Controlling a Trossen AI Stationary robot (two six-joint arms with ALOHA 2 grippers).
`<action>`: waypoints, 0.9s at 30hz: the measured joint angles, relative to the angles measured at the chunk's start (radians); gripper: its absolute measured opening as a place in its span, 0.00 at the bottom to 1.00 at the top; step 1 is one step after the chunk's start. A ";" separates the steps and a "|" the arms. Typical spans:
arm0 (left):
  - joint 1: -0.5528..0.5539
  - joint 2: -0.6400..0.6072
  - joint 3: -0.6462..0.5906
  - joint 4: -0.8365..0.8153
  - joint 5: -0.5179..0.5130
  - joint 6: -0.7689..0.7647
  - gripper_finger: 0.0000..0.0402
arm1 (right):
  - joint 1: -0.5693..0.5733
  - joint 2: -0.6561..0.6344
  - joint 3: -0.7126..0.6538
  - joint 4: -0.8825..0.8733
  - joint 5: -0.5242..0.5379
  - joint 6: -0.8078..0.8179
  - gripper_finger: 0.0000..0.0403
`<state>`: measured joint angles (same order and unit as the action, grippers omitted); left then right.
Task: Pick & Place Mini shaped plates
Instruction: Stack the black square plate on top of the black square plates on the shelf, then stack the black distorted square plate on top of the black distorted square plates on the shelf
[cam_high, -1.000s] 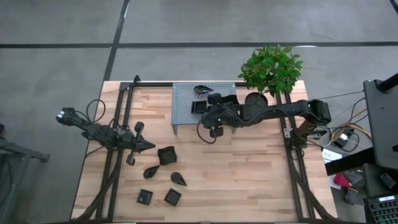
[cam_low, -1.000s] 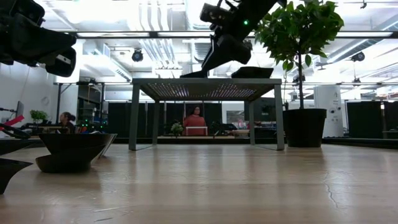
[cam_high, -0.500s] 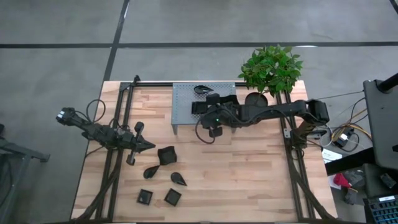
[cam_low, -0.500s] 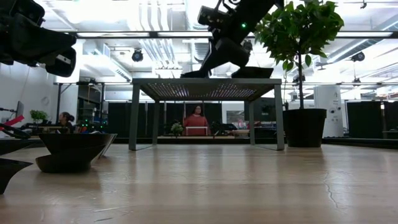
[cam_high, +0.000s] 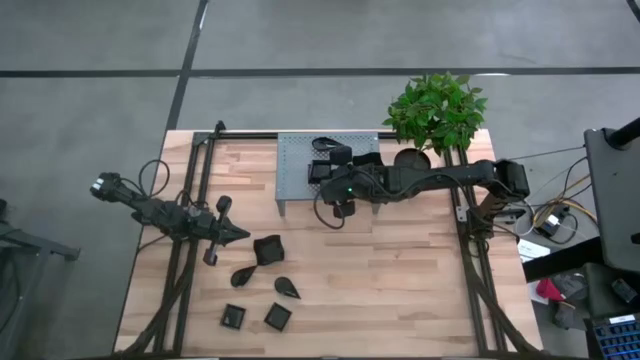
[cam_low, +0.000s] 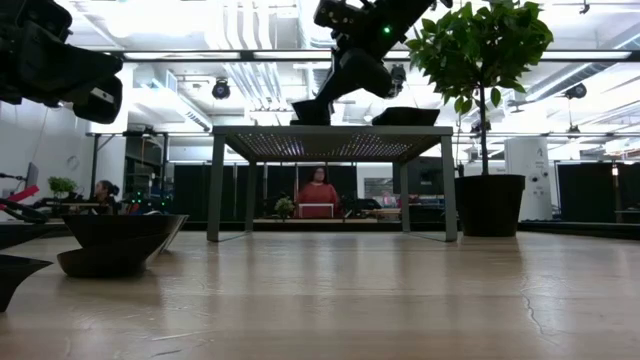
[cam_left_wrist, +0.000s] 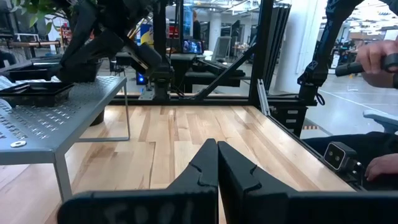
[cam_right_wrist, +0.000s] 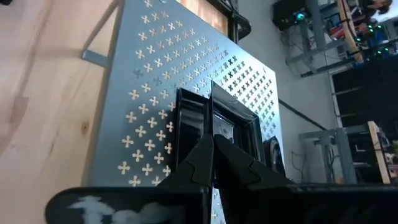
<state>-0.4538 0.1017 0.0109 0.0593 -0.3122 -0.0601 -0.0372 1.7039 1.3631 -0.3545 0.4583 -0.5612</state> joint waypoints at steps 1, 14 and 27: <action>0.000 0.000 0.000 0.000 0.000 0.000 0.00 | 0.000 0.000 -0.002 0.001 -0.015 -0.001 0.02; 0.000 0.000 0.000 0.000 0.000 0.000 0.00 | -0.003 0.000 -0.010 0.003 -0.037 0.007 0.02; 0.000 0.000 0.000 0.000 0.000 0.000 0.00 | -0.004 0.000 -0.031 0.056 -0.040 -0.012 0.23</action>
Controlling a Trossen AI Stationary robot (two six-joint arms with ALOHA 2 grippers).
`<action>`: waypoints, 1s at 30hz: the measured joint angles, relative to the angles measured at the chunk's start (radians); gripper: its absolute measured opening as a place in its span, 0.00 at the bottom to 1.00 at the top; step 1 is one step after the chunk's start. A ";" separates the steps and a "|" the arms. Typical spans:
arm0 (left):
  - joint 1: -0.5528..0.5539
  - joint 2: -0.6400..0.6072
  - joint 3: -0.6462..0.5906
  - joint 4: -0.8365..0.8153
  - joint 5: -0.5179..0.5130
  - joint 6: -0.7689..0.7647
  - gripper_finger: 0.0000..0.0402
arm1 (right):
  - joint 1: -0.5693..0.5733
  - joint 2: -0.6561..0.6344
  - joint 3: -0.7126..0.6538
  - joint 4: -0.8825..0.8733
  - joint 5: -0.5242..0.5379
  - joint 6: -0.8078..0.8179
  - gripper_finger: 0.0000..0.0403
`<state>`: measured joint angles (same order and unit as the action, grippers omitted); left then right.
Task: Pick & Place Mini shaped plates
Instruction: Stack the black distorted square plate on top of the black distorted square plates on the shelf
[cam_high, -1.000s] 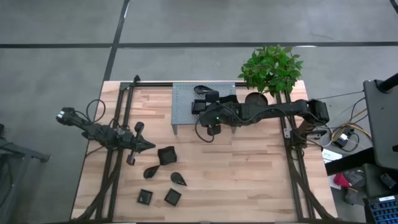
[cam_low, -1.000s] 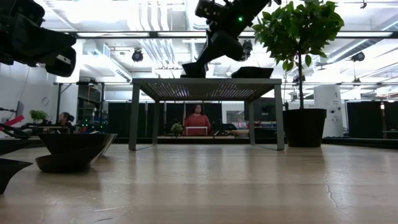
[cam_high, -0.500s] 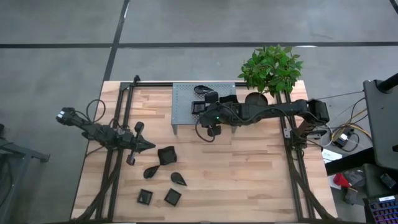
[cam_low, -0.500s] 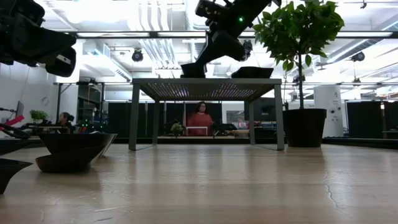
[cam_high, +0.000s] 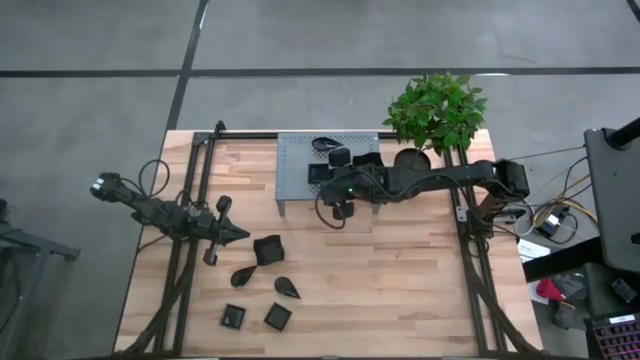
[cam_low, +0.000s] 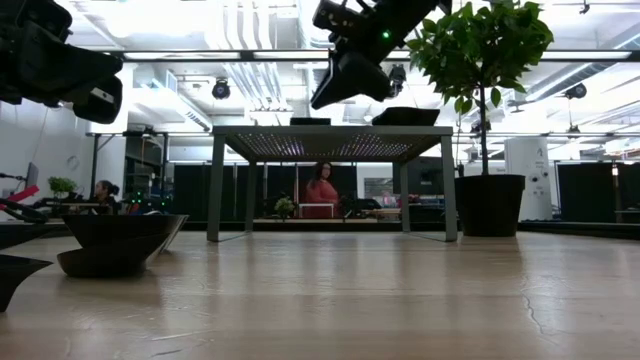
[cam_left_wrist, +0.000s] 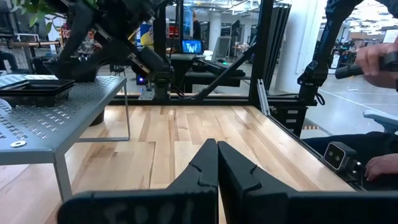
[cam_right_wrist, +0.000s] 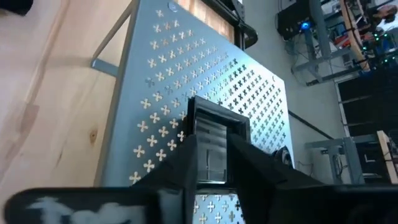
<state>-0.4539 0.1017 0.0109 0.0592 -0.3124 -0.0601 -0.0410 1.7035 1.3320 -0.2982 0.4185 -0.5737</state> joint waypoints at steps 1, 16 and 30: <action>0.000 0.000 0.000 0.000 0.000 0.000 0.00 | 0.005 0.000 0.000 -0.003 0.005 -0.001 0.25; 0.000 0.000 0.000 0.000 0.000 0.000 0.00 | 0.125 -0.066 0.015 -0.191 0.017 0.317 0.04; 0.000 0.000 0.000 0.000 0.000 0.000 0.00 | 0.286 -0.274 -0.164 -0.172 -0.043 0.546 0.02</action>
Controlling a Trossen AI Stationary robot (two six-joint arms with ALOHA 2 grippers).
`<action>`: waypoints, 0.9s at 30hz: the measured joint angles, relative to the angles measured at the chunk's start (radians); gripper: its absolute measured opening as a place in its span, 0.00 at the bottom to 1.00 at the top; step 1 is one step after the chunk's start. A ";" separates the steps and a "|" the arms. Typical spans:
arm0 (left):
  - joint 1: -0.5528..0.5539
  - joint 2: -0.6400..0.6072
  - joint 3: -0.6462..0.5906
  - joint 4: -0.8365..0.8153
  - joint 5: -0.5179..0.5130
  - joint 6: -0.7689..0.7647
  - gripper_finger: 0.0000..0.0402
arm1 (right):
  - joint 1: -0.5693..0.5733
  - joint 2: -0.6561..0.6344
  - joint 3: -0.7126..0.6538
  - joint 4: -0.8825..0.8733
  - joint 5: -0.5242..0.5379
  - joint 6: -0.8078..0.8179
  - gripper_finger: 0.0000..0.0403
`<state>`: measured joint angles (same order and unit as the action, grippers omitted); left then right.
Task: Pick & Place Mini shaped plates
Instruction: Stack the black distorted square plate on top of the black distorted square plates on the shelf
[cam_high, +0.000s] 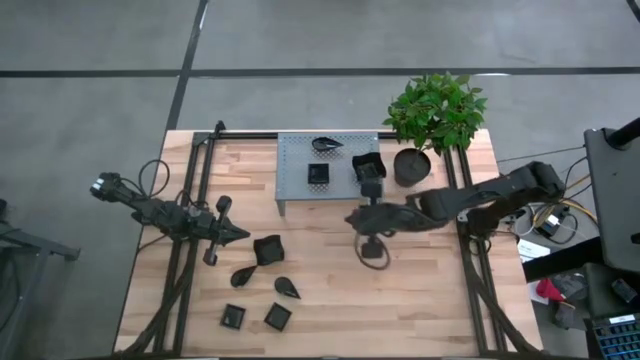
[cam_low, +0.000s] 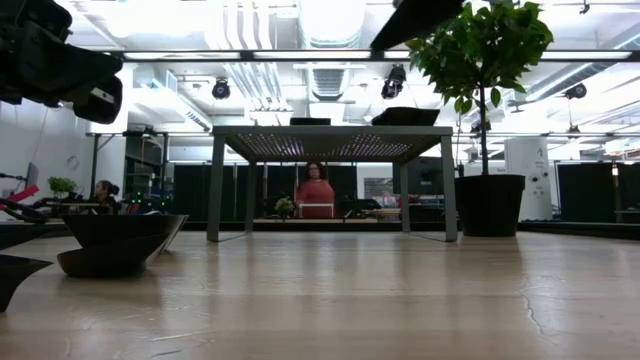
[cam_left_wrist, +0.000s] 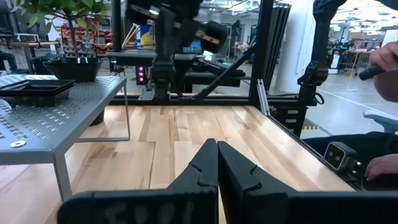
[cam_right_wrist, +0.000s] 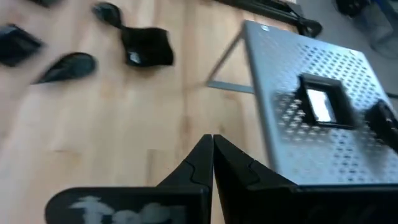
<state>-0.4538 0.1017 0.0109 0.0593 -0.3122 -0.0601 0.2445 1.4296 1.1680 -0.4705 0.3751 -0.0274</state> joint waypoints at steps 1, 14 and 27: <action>0.000 0.000 0.000 0.000 0.000 0.000 0.00 | 0.016 -0.018 -0.026 0.025 -0.001 0.007 0.02; 0.000 0.000 0.000 0.000 0.000 0.000 0.00 | 0.248 -0.349 -0.465 0.481 -0.018 0.046 0.02; 0.000 0.000 0.000 0.000 0.000 0.000 0.00 | 0.311 -0.732 -0.693 0.479 -0.010 0.081 0.02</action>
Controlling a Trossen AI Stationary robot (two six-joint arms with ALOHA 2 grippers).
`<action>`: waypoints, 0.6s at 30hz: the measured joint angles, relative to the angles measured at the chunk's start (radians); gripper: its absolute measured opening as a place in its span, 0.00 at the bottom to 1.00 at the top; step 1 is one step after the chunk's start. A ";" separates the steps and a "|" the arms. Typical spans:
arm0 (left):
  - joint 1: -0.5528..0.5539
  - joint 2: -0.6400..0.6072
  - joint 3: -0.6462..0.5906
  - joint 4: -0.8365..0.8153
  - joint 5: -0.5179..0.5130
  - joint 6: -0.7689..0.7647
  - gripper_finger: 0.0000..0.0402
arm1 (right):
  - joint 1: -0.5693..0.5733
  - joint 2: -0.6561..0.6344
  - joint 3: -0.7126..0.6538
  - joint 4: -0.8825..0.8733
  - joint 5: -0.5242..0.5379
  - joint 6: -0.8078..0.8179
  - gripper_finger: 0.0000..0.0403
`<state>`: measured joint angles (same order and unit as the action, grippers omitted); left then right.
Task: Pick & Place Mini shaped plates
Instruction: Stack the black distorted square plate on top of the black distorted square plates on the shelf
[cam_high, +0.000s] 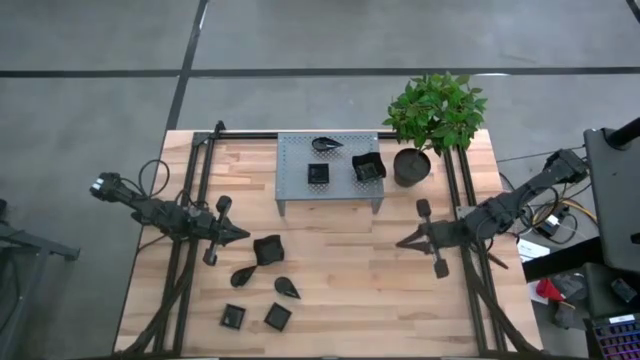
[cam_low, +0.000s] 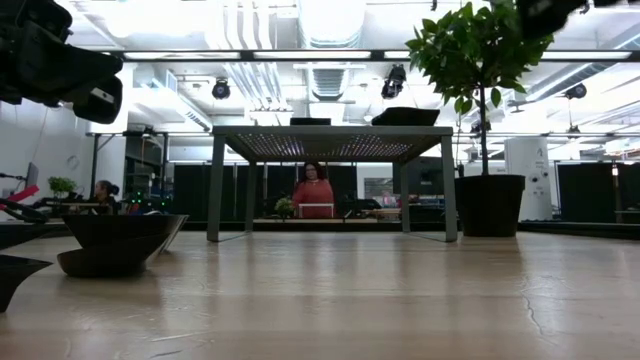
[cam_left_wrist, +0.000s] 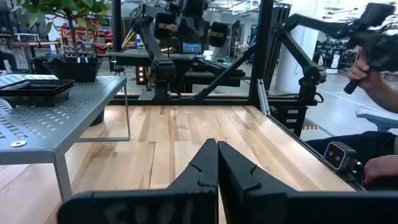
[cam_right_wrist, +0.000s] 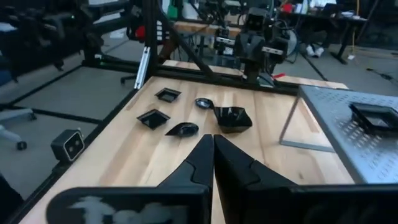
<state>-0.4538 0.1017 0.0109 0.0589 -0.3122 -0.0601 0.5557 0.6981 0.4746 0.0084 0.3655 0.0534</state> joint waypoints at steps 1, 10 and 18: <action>0.000 0.000 0.000 0.000 0.000 0.000 0.00 | 0.001 -0.028 -0.027 0.001 0.004 -0.001 0.02; 0.000 0.000 0.000 0.000 0.000 0.000 0.00 | -0.013 -0.250 -0.250 0.032 0.080 -0.015 0.02; 0.000 0.000 0.000 0.000 0.000 0.000 0.00 | -0.027 -0.442 -0.285 -0.054 0.083 -0.021 0.02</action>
<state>-0.4538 0.1017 0.0109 0.0589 -0.3126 -0.0601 0.5289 0.2561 0.1891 -0.0458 0.4488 0.0324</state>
